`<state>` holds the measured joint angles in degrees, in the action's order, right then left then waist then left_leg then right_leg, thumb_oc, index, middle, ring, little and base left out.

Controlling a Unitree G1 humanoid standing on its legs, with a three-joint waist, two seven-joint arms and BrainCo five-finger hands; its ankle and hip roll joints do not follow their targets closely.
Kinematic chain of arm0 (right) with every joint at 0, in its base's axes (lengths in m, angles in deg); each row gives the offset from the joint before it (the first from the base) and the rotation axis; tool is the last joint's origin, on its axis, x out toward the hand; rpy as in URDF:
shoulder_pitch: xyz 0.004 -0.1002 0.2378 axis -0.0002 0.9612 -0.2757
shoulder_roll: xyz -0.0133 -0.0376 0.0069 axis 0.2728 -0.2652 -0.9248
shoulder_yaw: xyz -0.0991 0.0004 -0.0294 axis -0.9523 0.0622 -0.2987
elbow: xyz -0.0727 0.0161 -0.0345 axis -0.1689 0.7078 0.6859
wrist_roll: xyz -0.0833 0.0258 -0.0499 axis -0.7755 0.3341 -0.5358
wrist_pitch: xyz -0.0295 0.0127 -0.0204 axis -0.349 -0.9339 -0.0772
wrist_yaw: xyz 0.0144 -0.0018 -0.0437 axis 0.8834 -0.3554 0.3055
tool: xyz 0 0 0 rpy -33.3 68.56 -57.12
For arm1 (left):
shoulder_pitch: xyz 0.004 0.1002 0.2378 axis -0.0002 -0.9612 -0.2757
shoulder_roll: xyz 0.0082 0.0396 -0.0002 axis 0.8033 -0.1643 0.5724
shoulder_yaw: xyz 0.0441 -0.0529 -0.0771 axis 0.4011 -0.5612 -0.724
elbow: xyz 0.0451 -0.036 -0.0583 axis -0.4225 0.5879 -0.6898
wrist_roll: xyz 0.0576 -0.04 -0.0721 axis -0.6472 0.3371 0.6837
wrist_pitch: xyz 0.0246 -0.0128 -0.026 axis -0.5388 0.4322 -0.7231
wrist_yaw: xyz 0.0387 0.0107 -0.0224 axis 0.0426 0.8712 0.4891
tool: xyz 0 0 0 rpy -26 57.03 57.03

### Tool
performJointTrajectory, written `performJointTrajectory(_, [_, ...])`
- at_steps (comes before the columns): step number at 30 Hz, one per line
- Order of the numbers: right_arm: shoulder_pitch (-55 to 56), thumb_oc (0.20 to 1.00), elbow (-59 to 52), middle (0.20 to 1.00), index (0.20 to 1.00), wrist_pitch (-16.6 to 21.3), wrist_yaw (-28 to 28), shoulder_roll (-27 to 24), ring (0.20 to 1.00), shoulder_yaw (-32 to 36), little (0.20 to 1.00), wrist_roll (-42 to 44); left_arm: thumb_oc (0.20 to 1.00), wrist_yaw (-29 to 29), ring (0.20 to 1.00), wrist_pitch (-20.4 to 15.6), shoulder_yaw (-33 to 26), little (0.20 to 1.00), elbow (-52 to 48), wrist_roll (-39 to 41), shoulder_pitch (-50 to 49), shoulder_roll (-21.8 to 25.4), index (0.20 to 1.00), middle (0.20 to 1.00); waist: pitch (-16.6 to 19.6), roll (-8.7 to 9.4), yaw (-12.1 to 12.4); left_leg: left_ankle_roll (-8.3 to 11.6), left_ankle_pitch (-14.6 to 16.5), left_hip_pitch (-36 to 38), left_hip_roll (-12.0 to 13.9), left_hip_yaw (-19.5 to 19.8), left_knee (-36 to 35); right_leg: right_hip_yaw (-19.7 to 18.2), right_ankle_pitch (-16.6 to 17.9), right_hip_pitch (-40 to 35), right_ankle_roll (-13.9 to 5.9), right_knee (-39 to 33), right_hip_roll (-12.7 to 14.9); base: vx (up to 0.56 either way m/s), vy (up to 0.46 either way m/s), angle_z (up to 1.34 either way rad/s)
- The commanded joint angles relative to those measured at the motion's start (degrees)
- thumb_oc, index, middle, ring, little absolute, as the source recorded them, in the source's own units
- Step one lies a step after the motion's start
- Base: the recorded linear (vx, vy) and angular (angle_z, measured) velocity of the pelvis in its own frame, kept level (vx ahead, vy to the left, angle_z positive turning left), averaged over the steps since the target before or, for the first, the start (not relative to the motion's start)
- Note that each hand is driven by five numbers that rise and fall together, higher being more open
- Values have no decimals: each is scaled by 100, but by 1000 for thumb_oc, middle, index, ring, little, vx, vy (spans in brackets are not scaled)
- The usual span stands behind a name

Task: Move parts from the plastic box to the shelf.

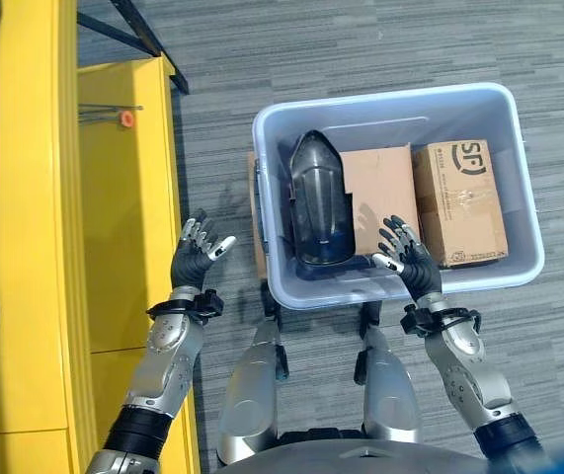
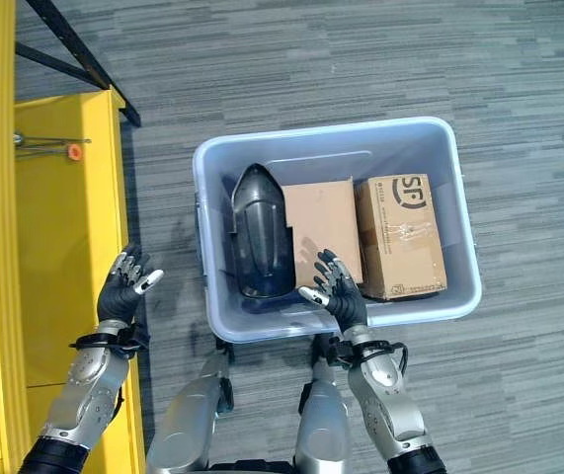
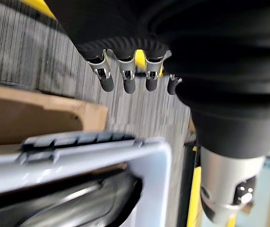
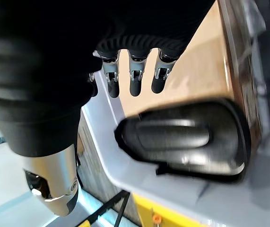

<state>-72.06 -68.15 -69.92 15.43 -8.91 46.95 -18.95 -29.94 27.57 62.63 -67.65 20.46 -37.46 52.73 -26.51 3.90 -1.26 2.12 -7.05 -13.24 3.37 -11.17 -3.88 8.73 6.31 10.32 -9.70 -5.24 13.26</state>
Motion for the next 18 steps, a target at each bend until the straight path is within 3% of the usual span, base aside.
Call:
performJointTrajectory(1, [98, 1000, -462, 1000, 1000, 281, 37, -142, 1000, 117, 1000, 97, 1000, 165, 1000, -291, -125, 1000, -331, -539, -6, 105, 1000, 1000, 275, 27, -113, 436, 229, -95, 735, -30, 692, 229, 348, 255, -300, 105, 303, 43, -92, -9])
performJointTrajectory(10, [156, 1000, -581, 1000, 1000, 460, -89, -231, 1000, 6, 1000, 120, 1000, 530, 1000, -390, 303, 1000, 7, -888, 906, 63, 1000, 1000, 77, 159, -397, 577, -53, 77, 1037, -272, 184, 35, 233, 688, -250, 342, -34, 18, -63, -13])
performJointTrajectory(14, [173, 1000, -637, 1000, 1000, 607, -262, -159, 1000, -66, 1000, 208, 1000, 972, 1000, -387, 482, 1000, 662, -1106, 1555, -117, 1000, 1000, -37, 344, -596, 644, -157, 120, 1166, -492, -15, -125, 285, 981, -262, 358, -222, 20, -72, -45])
performJointTrajectory(18, [237, 1000, -715, 1000, 1000, 760, -381, -224, 1000, -105, 1000, 286, 1000, 1558, 1000, -525, 313, 1000, 1295, -1177, 2053, -91, 1000, 1000, -151, 415, -740, 732, -102, 60, 1226, -526, -16, -205, 209, 1165, -264, 436, -307, 28, -32, -25])
